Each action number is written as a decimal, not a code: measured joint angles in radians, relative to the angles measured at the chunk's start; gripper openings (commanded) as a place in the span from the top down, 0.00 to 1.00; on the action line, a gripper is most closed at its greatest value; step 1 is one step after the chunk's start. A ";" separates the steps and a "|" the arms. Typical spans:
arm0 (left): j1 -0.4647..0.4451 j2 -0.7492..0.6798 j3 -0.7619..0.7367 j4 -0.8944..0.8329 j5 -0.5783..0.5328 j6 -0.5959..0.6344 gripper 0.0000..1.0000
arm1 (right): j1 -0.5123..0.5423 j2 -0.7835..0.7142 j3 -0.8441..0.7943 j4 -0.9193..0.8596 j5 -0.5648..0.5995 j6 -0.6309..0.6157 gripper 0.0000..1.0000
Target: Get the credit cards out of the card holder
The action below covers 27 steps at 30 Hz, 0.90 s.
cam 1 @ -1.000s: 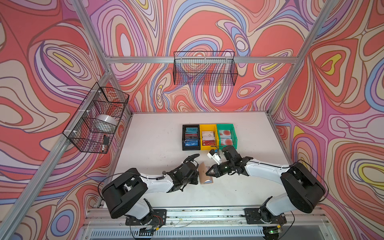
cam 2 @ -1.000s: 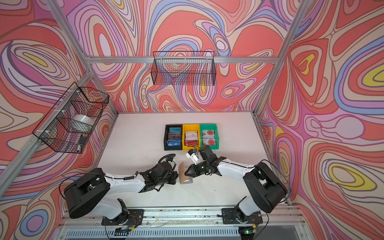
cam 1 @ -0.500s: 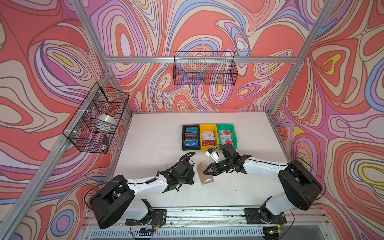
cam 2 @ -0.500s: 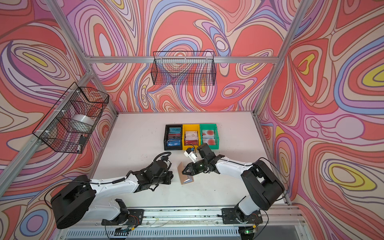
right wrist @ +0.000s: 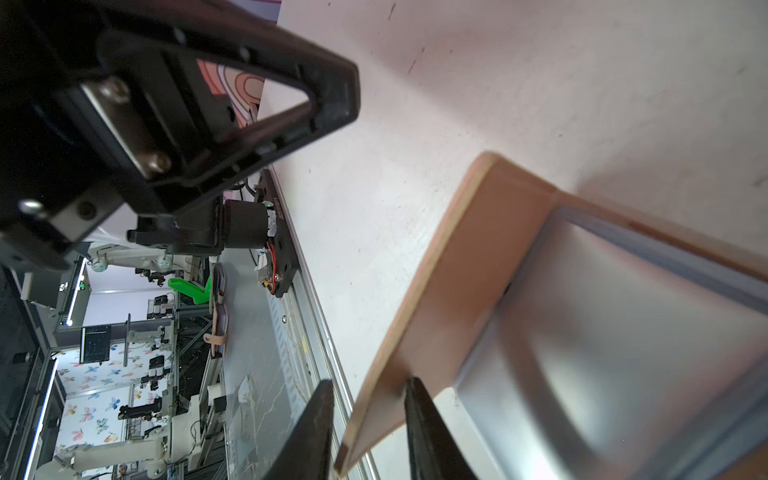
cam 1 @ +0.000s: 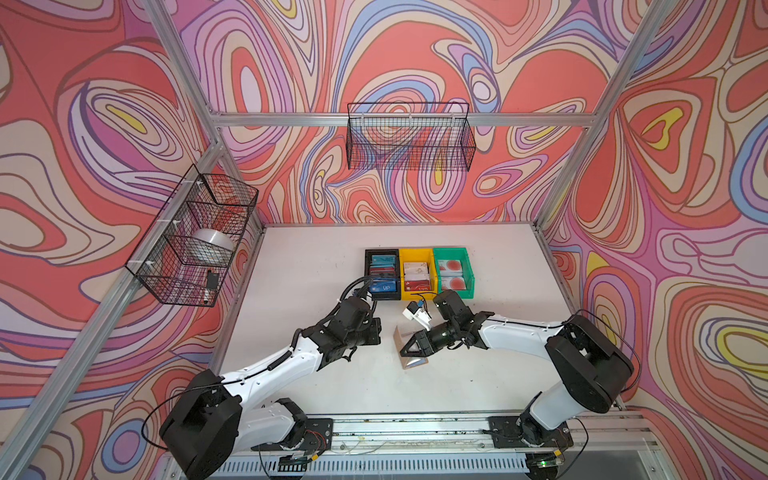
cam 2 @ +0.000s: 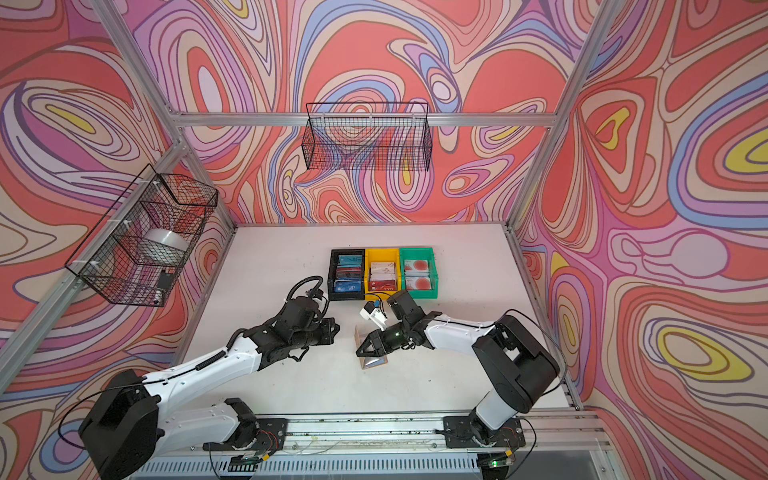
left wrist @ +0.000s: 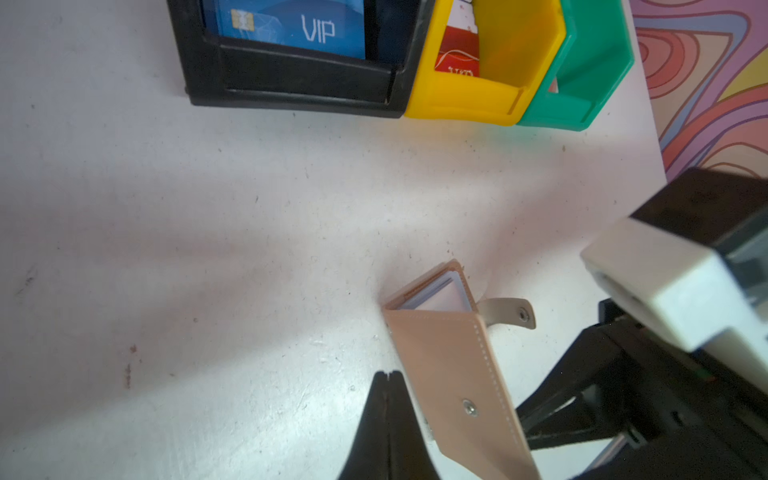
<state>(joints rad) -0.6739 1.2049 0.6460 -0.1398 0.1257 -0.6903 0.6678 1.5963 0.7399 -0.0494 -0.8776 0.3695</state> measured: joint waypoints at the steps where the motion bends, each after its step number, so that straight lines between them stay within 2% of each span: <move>1: 0.001 0.002 0.013 -0.008 0.006 0.003 0.95 | 0.001 0.003 0.000 0.004 -0.005 0.000 0.66; 8: 0.015 0.053 0.079 -0.025 0.047 0.006 0.95 | 0.006 0.069 0.002 0.038 -0.045 0.012 0.71; 12: 0.016 0.089 0.085 -0.010 0.092 -0.009 0.96 | 0.012 0.105 0.002 0.051 -0.053 0.022 0.78; 16: 0.016 0.111 0.072 0.039 0.140 -0.040 0.96 | 0.016 0.115 0.002 0.060 -0.056 0.028 0.79; 27: 0.016 0.079 0.045 0.041 0.161 -0.062 0.96 | 0.020 0.073 0.003 0.045 -0.041 0.014 0.65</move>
<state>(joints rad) -0.6575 1.2835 0.6914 -0.0986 0.2863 -0.7521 0.6880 1.6695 0.7433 -0.0044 -0.9184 0.3836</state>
